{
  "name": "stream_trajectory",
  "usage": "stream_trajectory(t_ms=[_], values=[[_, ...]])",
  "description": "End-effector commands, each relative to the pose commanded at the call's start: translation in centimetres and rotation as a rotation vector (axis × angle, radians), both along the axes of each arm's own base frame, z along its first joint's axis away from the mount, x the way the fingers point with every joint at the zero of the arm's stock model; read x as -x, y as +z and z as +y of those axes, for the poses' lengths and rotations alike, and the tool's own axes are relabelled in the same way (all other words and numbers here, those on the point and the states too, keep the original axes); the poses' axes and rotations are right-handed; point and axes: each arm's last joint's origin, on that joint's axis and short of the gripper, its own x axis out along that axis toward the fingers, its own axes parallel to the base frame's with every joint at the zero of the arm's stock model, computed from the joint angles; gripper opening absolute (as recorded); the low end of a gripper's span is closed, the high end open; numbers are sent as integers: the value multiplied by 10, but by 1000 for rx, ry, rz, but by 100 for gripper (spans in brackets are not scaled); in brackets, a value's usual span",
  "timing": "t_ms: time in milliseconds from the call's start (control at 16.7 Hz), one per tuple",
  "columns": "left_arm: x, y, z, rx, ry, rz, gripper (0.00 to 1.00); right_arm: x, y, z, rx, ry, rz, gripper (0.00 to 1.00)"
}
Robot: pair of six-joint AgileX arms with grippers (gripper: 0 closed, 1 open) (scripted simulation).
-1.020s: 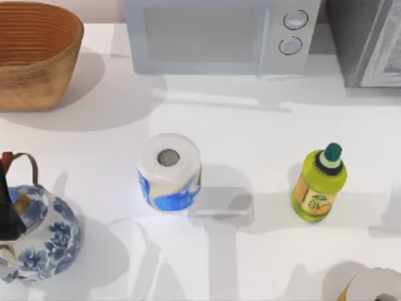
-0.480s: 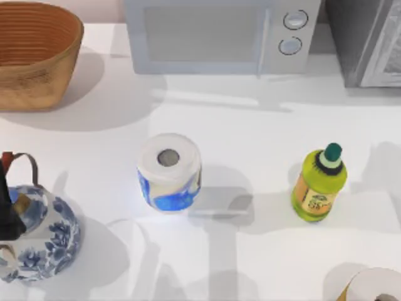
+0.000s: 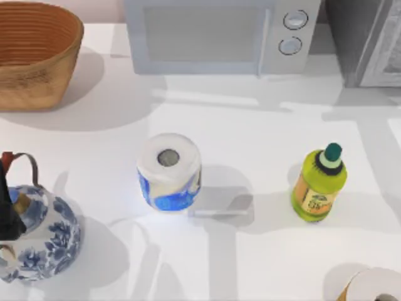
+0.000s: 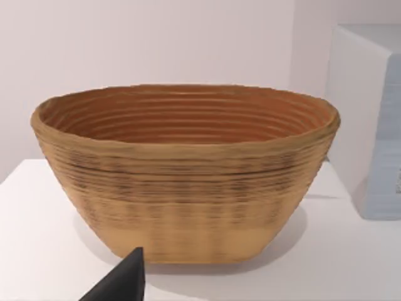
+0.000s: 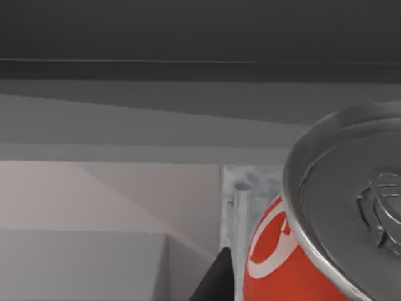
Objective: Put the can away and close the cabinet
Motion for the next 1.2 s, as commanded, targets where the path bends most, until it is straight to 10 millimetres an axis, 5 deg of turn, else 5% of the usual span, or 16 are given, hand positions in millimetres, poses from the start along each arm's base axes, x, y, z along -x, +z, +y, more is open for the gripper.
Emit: stream_trajectory(t_ms=[420, 960, 1200], values=[[0, 0, 0, 0, 0, 0, 100, -58, 54, 15, -3, -38, -3, 0], [0, 0, 0, 0, 0, 0, 100, -66, 59, 16, -4, -47, -5, 0], [0, 0, 0, 0, 0, 0, 100, -96, 68, 17, 1, -61, 12, 0]])
